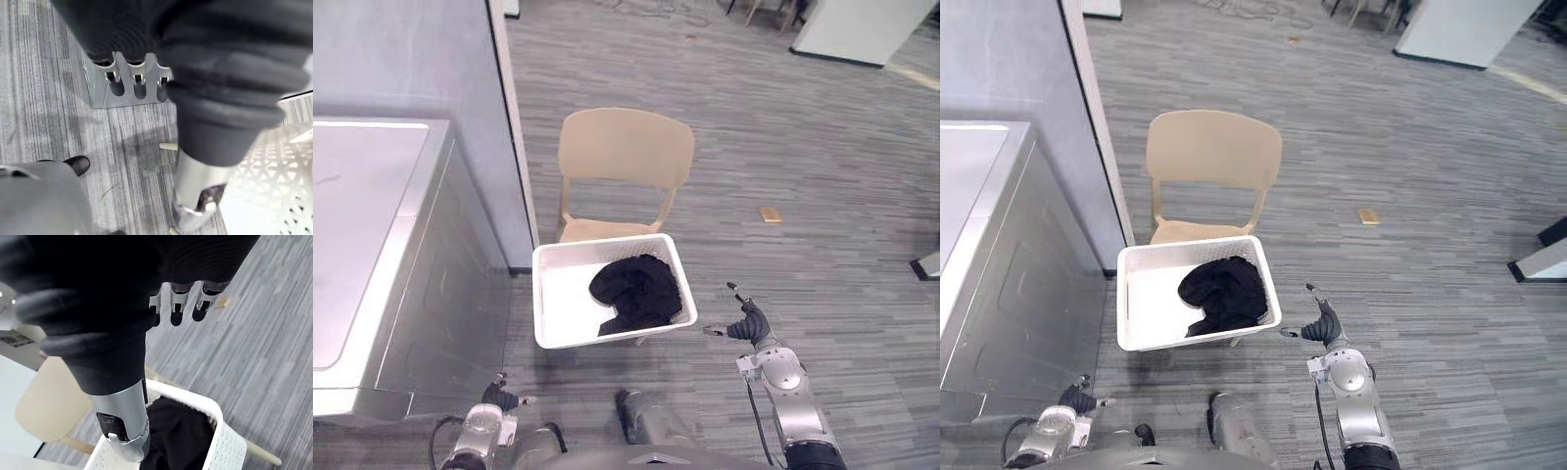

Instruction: Pick up the laundry basket with both hands and put the clothes into the washing machine.

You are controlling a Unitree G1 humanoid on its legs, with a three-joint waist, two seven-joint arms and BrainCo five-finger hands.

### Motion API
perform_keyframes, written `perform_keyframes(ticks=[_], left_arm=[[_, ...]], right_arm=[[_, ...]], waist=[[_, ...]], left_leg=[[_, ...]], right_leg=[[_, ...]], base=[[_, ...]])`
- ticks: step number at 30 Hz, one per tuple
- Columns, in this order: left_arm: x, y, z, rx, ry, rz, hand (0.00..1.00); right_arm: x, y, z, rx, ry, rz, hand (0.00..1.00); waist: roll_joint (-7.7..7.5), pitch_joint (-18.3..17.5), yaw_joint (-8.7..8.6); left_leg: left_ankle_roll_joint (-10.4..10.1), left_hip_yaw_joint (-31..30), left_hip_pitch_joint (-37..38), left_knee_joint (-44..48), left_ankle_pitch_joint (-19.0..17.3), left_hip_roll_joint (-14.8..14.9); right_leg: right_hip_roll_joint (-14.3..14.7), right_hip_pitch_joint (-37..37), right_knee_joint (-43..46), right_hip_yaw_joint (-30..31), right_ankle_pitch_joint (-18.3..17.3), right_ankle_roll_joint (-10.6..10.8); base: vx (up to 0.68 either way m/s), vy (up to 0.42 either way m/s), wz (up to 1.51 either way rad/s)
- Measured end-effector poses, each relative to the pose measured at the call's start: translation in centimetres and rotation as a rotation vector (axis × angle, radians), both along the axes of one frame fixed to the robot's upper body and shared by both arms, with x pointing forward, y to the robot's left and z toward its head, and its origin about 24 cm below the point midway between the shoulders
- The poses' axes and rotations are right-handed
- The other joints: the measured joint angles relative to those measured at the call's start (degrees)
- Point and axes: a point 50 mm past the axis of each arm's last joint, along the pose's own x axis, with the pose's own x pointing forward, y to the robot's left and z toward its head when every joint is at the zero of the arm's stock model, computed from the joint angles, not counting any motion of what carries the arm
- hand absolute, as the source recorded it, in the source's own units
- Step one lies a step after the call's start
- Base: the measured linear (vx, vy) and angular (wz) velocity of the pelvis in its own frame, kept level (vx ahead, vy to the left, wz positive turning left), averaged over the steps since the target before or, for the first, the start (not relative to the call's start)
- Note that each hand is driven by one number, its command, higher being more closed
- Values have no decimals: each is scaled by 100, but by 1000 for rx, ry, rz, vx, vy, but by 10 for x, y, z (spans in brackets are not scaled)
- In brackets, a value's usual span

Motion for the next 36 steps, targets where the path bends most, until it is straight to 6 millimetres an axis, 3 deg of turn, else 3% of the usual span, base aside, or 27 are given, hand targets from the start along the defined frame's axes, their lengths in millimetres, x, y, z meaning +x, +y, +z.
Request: perform_keyframes(ticks=[3, 5, 6, 7, 10, 12, 16, 19, 25, 27, 28, 34, 36], left_arm=[[-1, 4, 0, 14, 5, -9, 0], [-4, 9, 1, 34, 18, -31, 0], [-3, 12, 1, 47, 22, -42, 0], [-1, 2, 0, 34, 24, -71, 0], [-3, -18, -6, -6, 43, -102, 0], [-1, -24, -6, -15, 37, -118, 0], [5, -31, -5, -9, 27, -179, 0], [3, -37, -6, 6, 43, -251, 0], [4, -43, -6, 39, 51, -360, 0], [11, -44, -4, 43, 35, -370, 0], [23, -47, 0, 51, 5, -391, 0], [45, -48, 11, 78, -71, -389, 0], [57, -49, 18, 81, -122, -371, 0]], right_arm=[[0, 3, -1, 2, 5, 11, 0], [-5, 2, -5, 4, 20, 7, 0], [-8, 1, -7, 2, 29, 6, 0], [-6, -3, -2, -16, 17, 7, 0], [-4, -1, 5, -36, -13, 42, 0], [-7, 2, 2, -39, 6, 62, 0], [-4, 14, 2, -33, -7, 120, 0], [-2, 31, -1, -27, 3, 193, 0], [24, 56, 19, -88, -73, 345, 0], [39, 66, 34, -173, -133, 430, 0], [56, 75, 51, -248, -187, 501, 0], [88, 81, 65, -375, -192, 576, 0], [99, 73, 72, -466, -179, 588, 0]], waist=[[-95, -25, 115], [-342, -183, 112], [-517, -306, 128], [-312, -362, 185], [33, -559, 184], [95, -591, 194], [35, -613, 206], [24, -621, 225], [70, -481, 340], [94, -284, 347], [121, -18, 396], [221, 518, 523], [237, 721, 586]], left_leg=[[-270, 36, -59, -23, 62, 163], [-489, -12, -46, -159, 145, 17], [-634, -39, -51, -246, 170, -82], [-737, -277, -51, -398, 270, 26], [-882, -532, 103, -1026, 617, 258], [-966, -616, 321, -1221, 710, 444], [-986, -720, 356, -1229, 721, 450], [-944, -755, 300, -1302, 778, 279], [-855, -1005, 43, -1288, 900, 82], [-837, -1069, -70, -1284, 970, 59], [-834, -1089, -214, -1265, 1040, 44], [-821, -1193, -537, -1033, 1071, 38], [-795, -1207, -837, -898, 1086, 19]], right_leg=[[-504, 370, -1023, -203, 151, 145], [-797, 713, -1635, -214, 656, 351], [-916, 886, -2020, -287, 467, 728], [-743, 962, -2307, -412, 605, 600], [-353, 1044, -2682, -517, 837, 437], [-164, 1305, -2825, -662, 854, 410], [-133, 1464, -2989, -725, 900, 347], [-282, 1504, -3193, -736, 1023, 381], [-473, 1474, -3335, -939, 1162, 432], [-494, 1401, -3334, -1001, 1215, 431], [-507, 1287, -3334, -1010, 1289, 427], [-518, 1036, -3205, -1016, 1358, 414], [-539, 767, -3092, -1015, 1392, 409]], base=[[-98, -209, -25], [-33, -295, 13], [21, -269, 9], [37, -304, -6], [60, -256, -8], [76, -197, 16], [6, -38, 11], [-30, 46, 11], [-61, 39, 22], [-117, 15, 17], [-139, 19, 10], [-101, 16, 5], [-98, 27, 4]])
